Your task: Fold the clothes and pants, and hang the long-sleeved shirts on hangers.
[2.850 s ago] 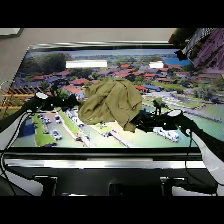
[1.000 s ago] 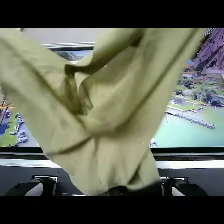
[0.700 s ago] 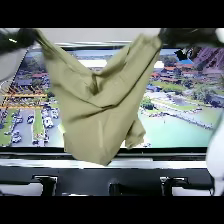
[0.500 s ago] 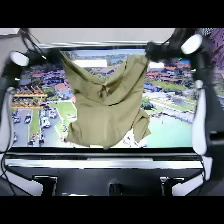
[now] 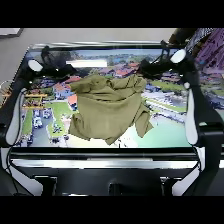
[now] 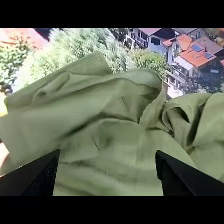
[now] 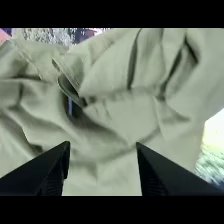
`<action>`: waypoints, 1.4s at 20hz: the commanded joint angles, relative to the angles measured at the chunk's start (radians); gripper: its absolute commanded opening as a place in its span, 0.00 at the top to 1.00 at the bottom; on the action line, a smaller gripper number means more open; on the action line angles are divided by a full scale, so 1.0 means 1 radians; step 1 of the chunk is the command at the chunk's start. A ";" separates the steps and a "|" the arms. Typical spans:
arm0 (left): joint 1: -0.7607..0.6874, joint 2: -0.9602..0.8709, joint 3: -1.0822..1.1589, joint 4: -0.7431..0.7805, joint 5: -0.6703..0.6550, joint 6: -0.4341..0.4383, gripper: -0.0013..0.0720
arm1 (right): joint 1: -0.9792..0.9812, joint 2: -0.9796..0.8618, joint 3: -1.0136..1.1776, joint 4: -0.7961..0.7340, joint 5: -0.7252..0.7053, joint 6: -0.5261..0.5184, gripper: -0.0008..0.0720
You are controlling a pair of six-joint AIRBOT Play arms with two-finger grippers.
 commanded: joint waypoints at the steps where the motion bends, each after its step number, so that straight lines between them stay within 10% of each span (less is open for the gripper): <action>1: 0.075 0.115 -0.002 0.052 -0.181 -0.043 0.05 | -0.092 0.132 -0.032 -0.078 0.247 -0.097 0.30; 5: 0.150 0.341 -0.259 0.093 -0.227 -0.039 0.05 | -0.187 0.353 -0.352 -0.064 0.291 -0.126 0.30; 12: 0.095 0.780 -1.037 -0.109 -0.016 -0.063 0.05 | -0.059 0.600 -1.138 0.221 -0.111 -0.119 0.21; 23: -0.175 0.833 -1.247 -0.179 0.138 -0.137 0.05 | 0.141 0.414 -1.226 0.424 -0.440 -0.129 0.22; 24: -0.195 0.823 -1.247 -0.179 0.140 -0.154 0.05 | 0.141 0.401 -1.226 0.430 -0.440 -0.129 0.28; 27: -0.263 0.776 -1.247 -0.179 0.142 -0.186 0.05 | 0.141 0.403 -1.226 0.437 -0.425 -0.148 0.93; 28: -0.287 0.758 -1.247 -0.180 0.150 -0.186 0.05 | 0.141 0.416 -1.226 0.433 -0.415 -0.148 0.94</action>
